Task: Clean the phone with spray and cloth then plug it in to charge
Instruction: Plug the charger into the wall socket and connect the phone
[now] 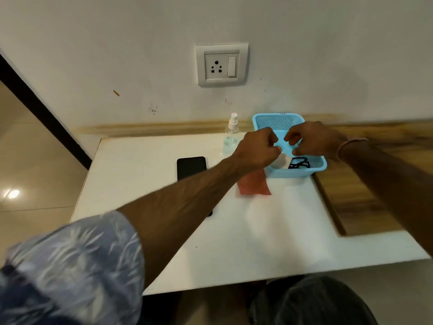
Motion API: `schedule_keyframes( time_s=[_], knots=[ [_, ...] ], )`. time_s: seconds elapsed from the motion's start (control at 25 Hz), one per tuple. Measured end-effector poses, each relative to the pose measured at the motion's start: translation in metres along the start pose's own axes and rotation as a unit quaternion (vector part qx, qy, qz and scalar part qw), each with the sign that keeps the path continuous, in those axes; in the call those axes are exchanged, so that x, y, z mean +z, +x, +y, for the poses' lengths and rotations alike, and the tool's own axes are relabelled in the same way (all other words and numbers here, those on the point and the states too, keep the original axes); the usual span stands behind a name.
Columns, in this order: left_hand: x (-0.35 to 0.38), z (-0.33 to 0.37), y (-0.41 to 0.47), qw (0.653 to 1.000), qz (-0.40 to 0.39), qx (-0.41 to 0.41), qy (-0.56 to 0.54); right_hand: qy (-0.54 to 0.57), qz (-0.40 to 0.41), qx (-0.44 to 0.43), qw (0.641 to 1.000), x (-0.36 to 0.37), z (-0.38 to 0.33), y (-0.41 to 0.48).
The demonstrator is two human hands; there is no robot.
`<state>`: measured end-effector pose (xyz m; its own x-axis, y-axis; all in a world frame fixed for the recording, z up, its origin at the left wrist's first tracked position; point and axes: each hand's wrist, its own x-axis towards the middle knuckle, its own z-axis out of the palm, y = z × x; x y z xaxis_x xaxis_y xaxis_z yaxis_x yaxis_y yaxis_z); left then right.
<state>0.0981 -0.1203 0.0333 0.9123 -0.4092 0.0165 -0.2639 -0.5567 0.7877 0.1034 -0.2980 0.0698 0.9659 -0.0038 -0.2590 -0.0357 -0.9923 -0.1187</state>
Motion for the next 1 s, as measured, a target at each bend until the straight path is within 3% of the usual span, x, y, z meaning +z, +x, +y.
schedule_keyframes(
  time_s=[0.08,0.16,0.32,0.44,0.64,1.0],
  knots=[
    [0.009,0.001,0.022,0.990,-0.061,0.030,0.123,-0.110,-0.098,-0.011,0.989,0.003,0.002,0.006],
    [0.016,0.003,0.037,0.969,-0.103,0.060,0.218,-0.153,-0.135,-0.024,0.979,0.006,0.003,0.009],
    [0.028,0.011,0.056,0.925,-0.174,0.076,0.328,-0.186,-0.114,-0.056,0.974,0.023,0.008,0.017],
    [0.034,0.012,0.057,0.903,-0.185,0.065,0.384,-0.184,-0.086,-0.057,0.977,0.036,0.014,0.021],
    [0.036,0.005,0.055,0.925,-0.181,0.031,0.334,-0.143,-0.052,-0.054,0.987,0.043,0.017,0.021],
    [0.015,0.012,0.042,0.982,-0.073,0.029,0.172,-0.044,0.036,-0.036,0.998,0.018,0.017,-0.011]
  ],
)
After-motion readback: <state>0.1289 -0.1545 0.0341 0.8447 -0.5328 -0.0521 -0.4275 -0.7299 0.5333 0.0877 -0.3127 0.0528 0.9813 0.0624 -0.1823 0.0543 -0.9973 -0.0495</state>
